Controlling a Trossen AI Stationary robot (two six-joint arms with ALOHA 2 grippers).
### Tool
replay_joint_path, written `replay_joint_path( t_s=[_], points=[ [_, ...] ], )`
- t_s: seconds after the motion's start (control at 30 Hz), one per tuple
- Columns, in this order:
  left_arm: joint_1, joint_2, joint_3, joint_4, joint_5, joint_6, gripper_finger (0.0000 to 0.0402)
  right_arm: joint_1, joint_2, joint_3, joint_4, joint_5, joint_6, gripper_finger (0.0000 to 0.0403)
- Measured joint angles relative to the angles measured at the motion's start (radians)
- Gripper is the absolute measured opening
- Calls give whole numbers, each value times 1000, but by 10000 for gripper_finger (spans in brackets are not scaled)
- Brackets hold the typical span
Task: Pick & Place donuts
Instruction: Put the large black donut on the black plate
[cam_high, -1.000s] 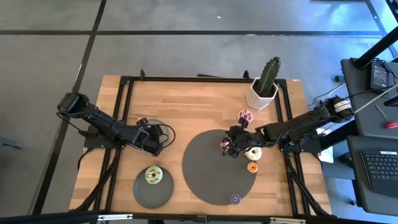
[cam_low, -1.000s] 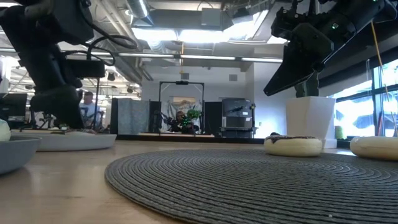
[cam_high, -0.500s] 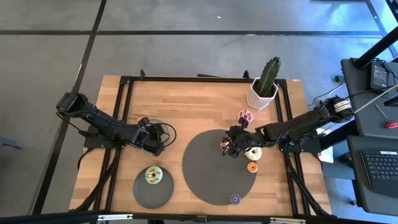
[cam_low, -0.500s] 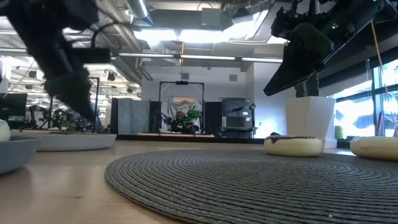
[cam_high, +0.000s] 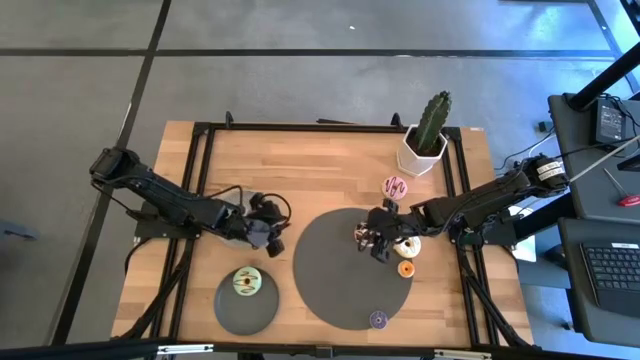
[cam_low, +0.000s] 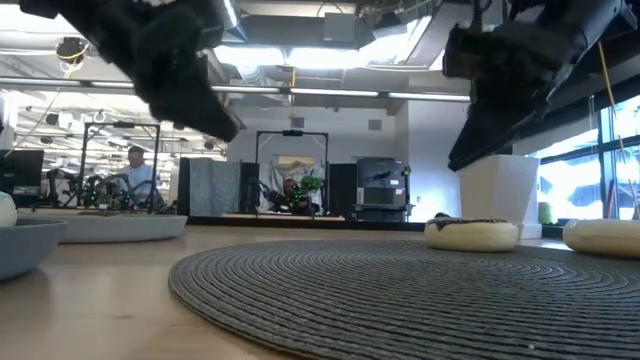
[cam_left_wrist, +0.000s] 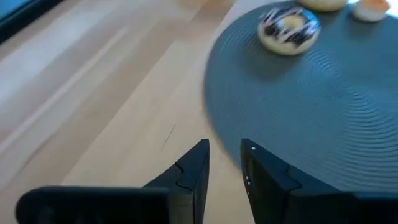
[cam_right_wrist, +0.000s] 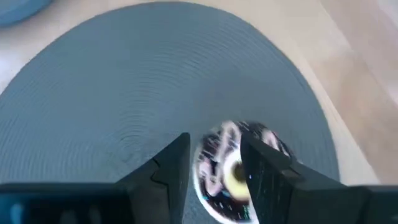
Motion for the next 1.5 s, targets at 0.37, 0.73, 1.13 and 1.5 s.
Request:
replay_joint_path(
  t_s=[0.37,0.73,1.13,1.5],
  points=[
    [0,1,0,98,-5,100,89,-37,58,0,-141,2,172,143],
    [0,1,0,98,-6,104,90,-44,150,0,-140,-10,192,138],
    [0,1,0,97,-6,120,89,-44,150,5,-152,0,168,13],
    [0,1,0,97,-7,171,87,-29,151,246,-194,21,-66,8]
  ],
)
